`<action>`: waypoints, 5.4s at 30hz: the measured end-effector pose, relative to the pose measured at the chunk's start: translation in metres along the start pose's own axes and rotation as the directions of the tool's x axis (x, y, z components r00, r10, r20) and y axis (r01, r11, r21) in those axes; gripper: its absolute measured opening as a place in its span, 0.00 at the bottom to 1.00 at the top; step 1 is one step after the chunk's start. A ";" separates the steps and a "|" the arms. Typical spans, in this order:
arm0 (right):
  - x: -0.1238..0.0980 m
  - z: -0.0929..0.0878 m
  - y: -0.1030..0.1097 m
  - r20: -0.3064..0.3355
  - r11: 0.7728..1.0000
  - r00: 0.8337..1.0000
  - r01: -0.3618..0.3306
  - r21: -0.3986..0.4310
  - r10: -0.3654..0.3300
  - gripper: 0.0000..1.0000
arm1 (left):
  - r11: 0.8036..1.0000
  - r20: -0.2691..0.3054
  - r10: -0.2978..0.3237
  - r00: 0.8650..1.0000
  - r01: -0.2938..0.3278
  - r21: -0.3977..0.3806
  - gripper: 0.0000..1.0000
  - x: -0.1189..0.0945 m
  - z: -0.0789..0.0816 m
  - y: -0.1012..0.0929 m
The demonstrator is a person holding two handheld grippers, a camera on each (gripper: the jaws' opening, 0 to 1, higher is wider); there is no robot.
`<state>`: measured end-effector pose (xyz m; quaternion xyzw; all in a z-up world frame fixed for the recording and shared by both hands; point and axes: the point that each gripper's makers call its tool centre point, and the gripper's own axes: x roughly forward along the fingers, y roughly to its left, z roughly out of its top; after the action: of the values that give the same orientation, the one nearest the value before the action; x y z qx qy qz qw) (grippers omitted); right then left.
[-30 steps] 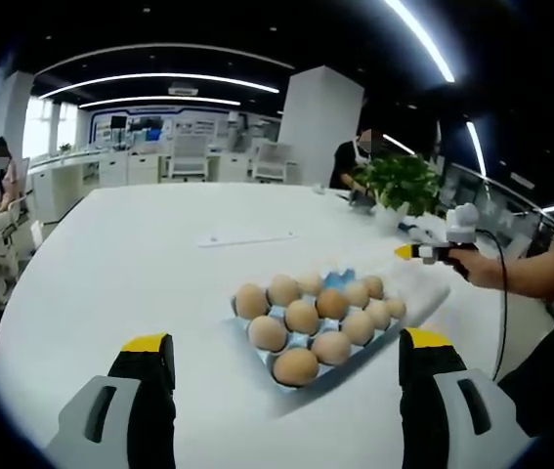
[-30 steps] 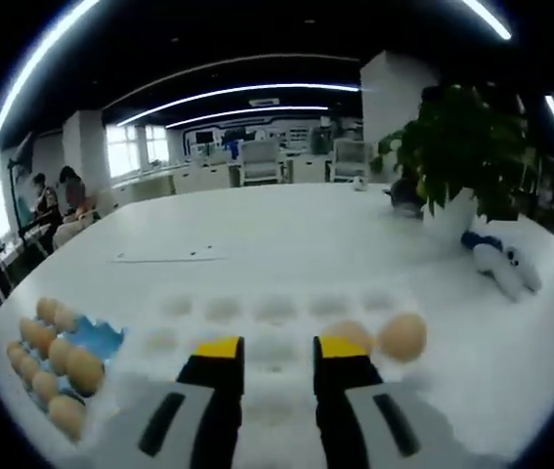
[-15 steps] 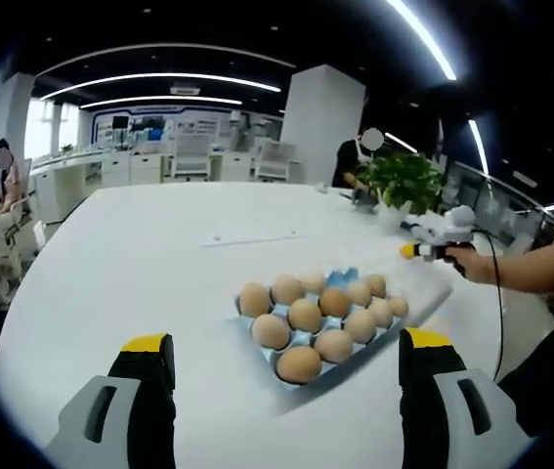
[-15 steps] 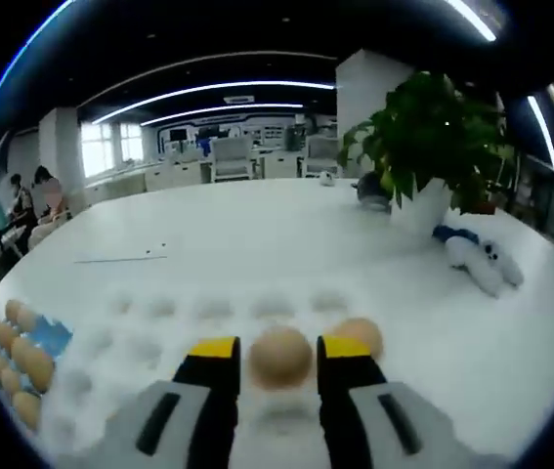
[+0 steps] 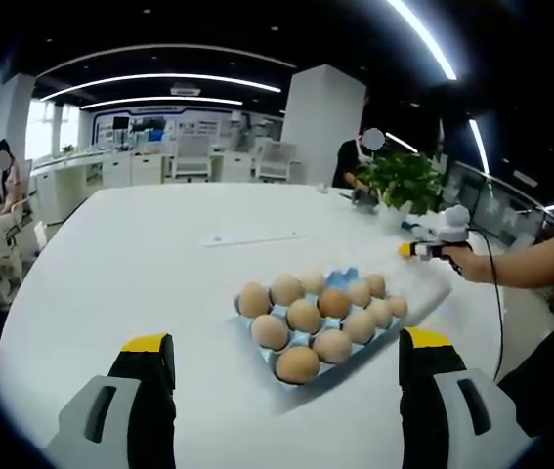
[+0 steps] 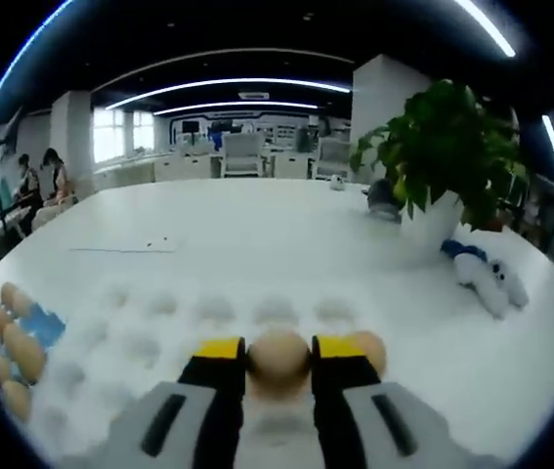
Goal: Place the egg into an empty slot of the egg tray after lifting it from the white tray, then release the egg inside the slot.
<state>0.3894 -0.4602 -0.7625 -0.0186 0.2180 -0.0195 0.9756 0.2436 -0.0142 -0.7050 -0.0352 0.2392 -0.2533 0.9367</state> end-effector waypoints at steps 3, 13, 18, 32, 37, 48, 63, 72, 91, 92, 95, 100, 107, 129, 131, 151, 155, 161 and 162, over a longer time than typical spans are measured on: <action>-0.006 0.007 0.003 0.018 1.000 1.000 -0.017 0.016 0.017 0.26 | 1.000 -0.004 0.004 1.000 -0.004 -0.003 0.96 0.000 -0.002 0.002; -0.020 0.012 0.027 0.039 0.994 0.995 -0.095 0.052 0.093 0.26 | 1.000 -0.003 -0.007 1.000 0.007 0.000 0.96 0.003 -0.002 -0.001; -0.025 0.017 0.053 0.054 0.985 0.985 -0.166 0.046 0.163 0.26 | 1.000 -0.005 -0.011 1.000 0.011 0.004 0.96 0.002 -0.002 -0.002; -0.036 0.031 0.150 0.073 0.924 0.921 -0.383 -0.009 0.383 0.26 | 1.000 0.002 -0.014 1.000 0.014 0.003 0.96 0.001 -0.001 -0.002; -0.037 0.032 0.175 0.066 0.900 0.898 -0.434 -0.023 0.435 0.26 | 1.000 0.003 -0.014 1.000 0.014 0.003 0.96 0.000 -0.001 -0.002; -0.035 0.026 0.219 0.032 0.854 0.854 -0.518 -0.033 0.519 0.26 | 1.000 0.005 -0.016 1.000 0.016 0.000 0.96 0.001 -0.001 -0.002; -0.019 0.007 0.270 -0.048 0.803 0.807 -0.591 -0.079 0.589 0.26 | 1.000 0.003 0.004 1.000 -0.004 -0.012 0.96 -0.003 -0.004 0.004; -0.015 -0.003 0.279 -0.086 0.793 0.795 -0.606 -0.065 0.600 0.26 | 1.000 0.006 0.009 1.000 -0.009 -0.016 0.96 -0.003 -0.004 0.005; -0.013 -0.011 0.280 -0.124 0.788 0.791 -0.610 -0.090 0.599 0.27 | 1.000 0.003 -0.001 1.000 0.001 -0.018 0.96 0.000 -0.004 0.001; -0.013 -0.011 0.280 -0.124 0.788 0.791 -0.610 -0.087 0.599 0.27 | 1.000 0.004 -0.001 1.000 0.001 -0.016 0.96 0.000 -0.004 0.001; -0.016 -0.011 0.281 -0.122 0.783 0.787 -0.616 -0.087 0.605 0.27 | 1.000 0.004 -0.003 1.000 0.004 -0.016 0.96 0.000 -0.004 0.000; -0.016 -0.012 0.281 -0.125 0.782 0.785 -0.617 -0.083 0.606 0.27 | 1.000 0.007 0.001 1.000 -0.001 -0.012 0.96 -0.001 -0.003 0.001; -0.028 -0.010 0.267 -0.105 0.784 0.783 -0.620 -0.044 0.613 0.27 | 1.000 0.008 -0.001 1.000 0.001 -0.014 0.96 -0.001 -0.002 0.001; -0.021 -0.004 0.084 -0.006 0.952 0.953 -0.303 0.034 0.303 0.29 | 1.000 0.005 -0.010 1.000 0.010 -0.005 0.96 0.012 0.002 -0.015; -0.021 -0.003 0.061 0.003 0.966 0.967 -0.253 0.045 0.253 0.29 | 1.000 0.004 -0.007 1.000 0.007 -0.003 0.96 0.014 0.003 -0.017; 0.007 -0.013 -0.063 -0.012 0.997 1.000 0.003 0.073 -0.002 0.33 | 0.999 -0.005 0.032 0.999 -0.032 -0.007 0.96 0.021 0.005 -0.031; 0.014 -0.017 -0.059 -0.019 1.000 1.000 -0.011 0.020 0.011 0.33 | 0.999 -0.010 0.035 0.999 -0.035 -0.005 0.96 0.022 0.005 -0.032; 0.016 -0.014 -0.057 -0.018 1.000 1.000 -0.018 -0.005 0.018 0.26 | 0.999 -0.007 0.037 0.999 -0.037 -0.004 0.96 0.023 0.006 -0.032; 0.015 -0.012 -0.057 -0.019 1.000 1.000 -0.010 -0.010 0.010 0.25 | 0.999 -0.006 0.038 0.999 -0.038 -0.005 0.96 0.022 0.006 -0.032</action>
<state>0.3960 -0.5185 -0.7777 -0.0224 0.2273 -0.0137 0.9735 0.2485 -0.0531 -0.7037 -0.0325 0.2435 -0.2351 0.9404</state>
